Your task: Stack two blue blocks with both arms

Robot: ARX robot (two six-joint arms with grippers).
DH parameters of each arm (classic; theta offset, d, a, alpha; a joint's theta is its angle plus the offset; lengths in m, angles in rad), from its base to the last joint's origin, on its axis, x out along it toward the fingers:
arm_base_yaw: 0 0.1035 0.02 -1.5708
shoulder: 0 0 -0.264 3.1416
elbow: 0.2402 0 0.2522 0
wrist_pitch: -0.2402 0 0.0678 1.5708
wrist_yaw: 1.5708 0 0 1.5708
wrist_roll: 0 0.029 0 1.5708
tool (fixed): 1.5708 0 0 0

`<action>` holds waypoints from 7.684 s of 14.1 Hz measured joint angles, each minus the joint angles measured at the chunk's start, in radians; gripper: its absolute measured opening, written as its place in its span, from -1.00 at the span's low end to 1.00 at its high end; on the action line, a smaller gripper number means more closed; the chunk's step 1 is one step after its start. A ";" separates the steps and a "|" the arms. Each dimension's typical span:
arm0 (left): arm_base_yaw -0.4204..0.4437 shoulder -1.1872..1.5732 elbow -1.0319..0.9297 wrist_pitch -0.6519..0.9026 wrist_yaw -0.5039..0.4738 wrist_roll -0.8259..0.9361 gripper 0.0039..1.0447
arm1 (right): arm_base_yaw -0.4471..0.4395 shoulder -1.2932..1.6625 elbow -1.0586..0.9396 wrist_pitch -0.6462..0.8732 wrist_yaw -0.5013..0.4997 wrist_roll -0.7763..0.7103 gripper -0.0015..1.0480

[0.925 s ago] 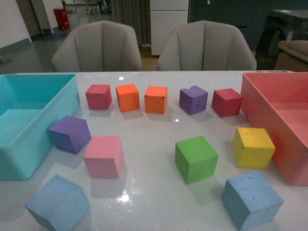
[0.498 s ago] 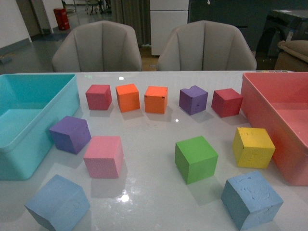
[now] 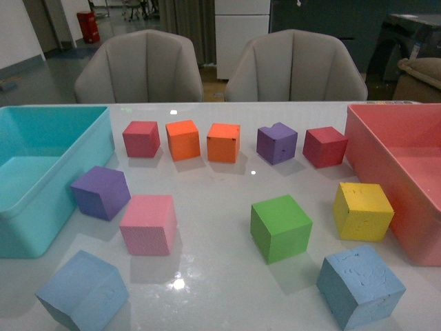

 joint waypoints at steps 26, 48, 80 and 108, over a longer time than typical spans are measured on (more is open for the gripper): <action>0.001 0.000 0.000 0.000 0.000 0.002 0.88 | 0.332 1.748 0.634 0.252 0.009 0.134 0.88; 0.001 0.000 0.000 0.000 0.000 0.002 0.88 | 0.394 2.144 1.459 -0.040 -0.031 0.130 -0.24; 0.001 0.000 0.000 0.000 0.000 0.002 0.88 | 0.488 1.402 0.832 0.213 0.176 0.172 0.88; 0.001 0.000 0.000 0.000 0.000 0.002 0.88 | 0.000 0.168 -0.001 0.177 0.001 0.000 -0.96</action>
